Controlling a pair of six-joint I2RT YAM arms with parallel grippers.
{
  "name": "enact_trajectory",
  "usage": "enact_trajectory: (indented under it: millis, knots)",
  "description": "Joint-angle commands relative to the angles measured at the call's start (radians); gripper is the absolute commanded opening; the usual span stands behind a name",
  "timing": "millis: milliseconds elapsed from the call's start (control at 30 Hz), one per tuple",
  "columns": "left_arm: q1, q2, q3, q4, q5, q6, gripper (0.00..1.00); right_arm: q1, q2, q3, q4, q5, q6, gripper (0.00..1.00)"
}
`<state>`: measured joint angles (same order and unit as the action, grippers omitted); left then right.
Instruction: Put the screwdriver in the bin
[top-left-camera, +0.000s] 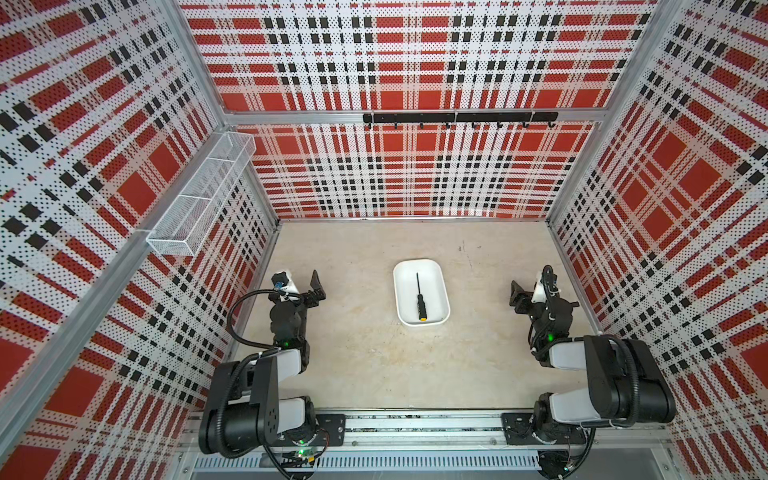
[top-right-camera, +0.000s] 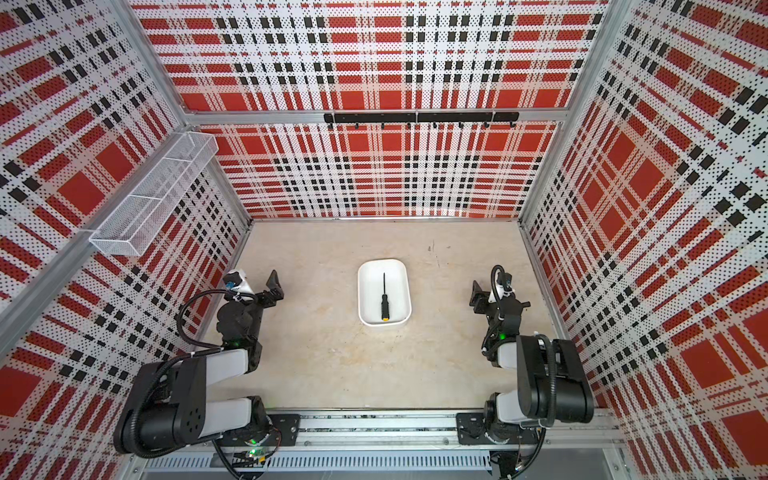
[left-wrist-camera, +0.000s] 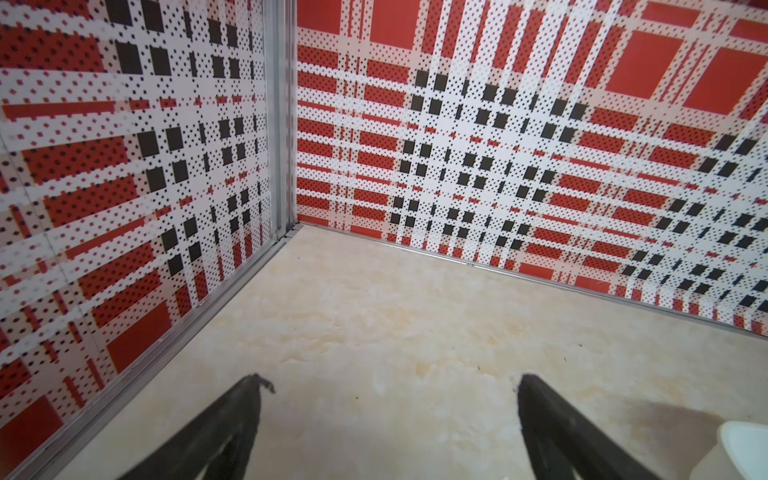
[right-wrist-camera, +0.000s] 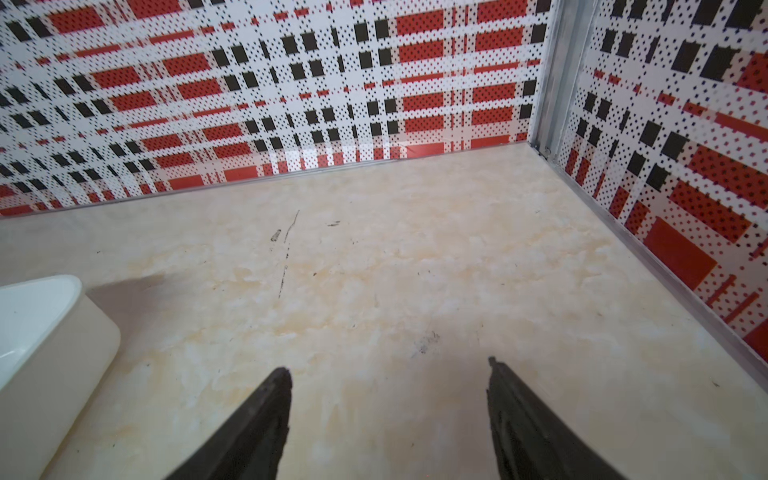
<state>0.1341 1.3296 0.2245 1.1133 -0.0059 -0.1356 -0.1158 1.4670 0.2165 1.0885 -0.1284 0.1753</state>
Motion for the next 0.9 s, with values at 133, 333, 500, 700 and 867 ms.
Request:
enact_trajectory:
  millis: [133, 333, 500, 700, 867]
  knots:
    - [-0.003, 0.067, -0.055, 0.206, 0.036, 0.016, 0.98, -0.009, 0.121, -0.121, 0.482, -0.037, -0.002, 0.79]
    - [-0.058, 0.189, -0.062, 0.334, -0.014, 0.066, 0.98, -0.007, 0.166, -0.115, 0.512, -0.052, -0.004, 0.79]
    - [-0.089, 0.245, -0.034, 0.324, -0.060, 0.091, 0.98, -0.004, 0.155, -0.100, 0.471, -0.050, -0.012, 0.80]
    - [-0.108, 0.246, -0.014, 0.284, -0.099, 0.104, 0.98, 0.028, 0.122, -0.026, 0.284, -0.042, -0.053, 0.82]
    - [-0.108, 0.246, -0.013, 0.284, -0.099, 0.103, 0.98, 0.107, 0.107, 0.072, 0.070, 0.029, -0.138, 0.85]
